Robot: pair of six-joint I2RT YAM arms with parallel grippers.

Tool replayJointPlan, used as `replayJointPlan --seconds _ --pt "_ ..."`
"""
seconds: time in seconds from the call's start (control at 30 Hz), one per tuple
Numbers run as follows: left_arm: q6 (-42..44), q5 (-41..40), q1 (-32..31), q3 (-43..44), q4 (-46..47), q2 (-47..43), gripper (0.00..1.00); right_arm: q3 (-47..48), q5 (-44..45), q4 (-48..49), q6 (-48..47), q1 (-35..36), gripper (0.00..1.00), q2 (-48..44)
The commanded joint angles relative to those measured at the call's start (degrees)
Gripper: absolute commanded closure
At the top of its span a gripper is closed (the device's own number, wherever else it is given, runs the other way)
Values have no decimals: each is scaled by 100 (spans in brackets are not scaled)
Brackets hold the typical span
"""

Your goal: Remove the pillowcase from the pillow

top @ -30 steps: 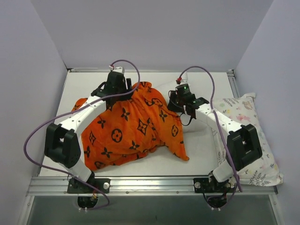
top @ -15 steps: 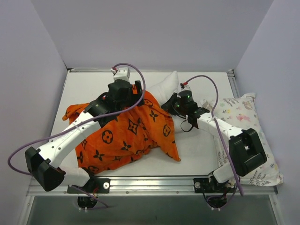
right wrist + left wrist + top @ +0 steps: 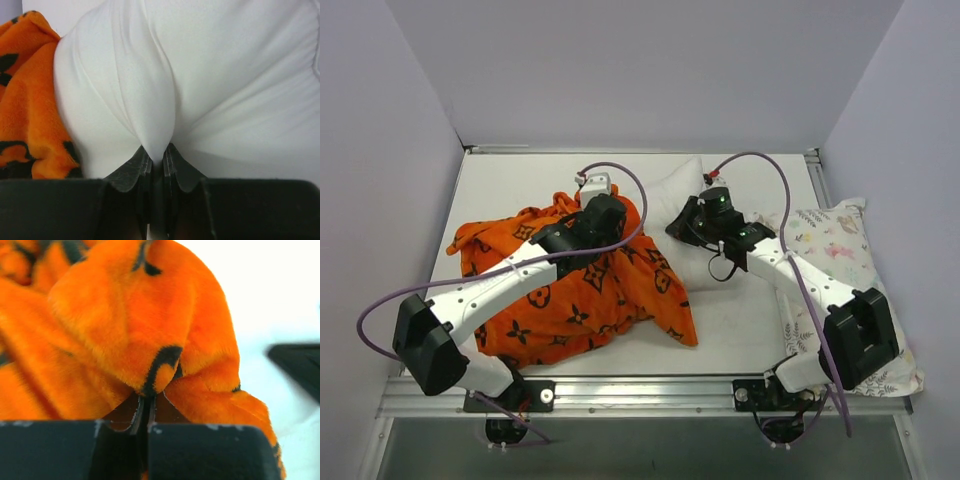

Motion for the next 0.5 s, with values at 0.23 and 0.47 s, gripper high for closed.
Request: replayJointPlan --seconds 0.23,0.47 --pt "656 -41 2416 -657 -627 -1137 100 1300 249 -2317 -928 -1869 100 -948" --pt "674 327 4270 -859 -742 -1594 100 2057 -59 -2854 -1086 -2670 100 -756"
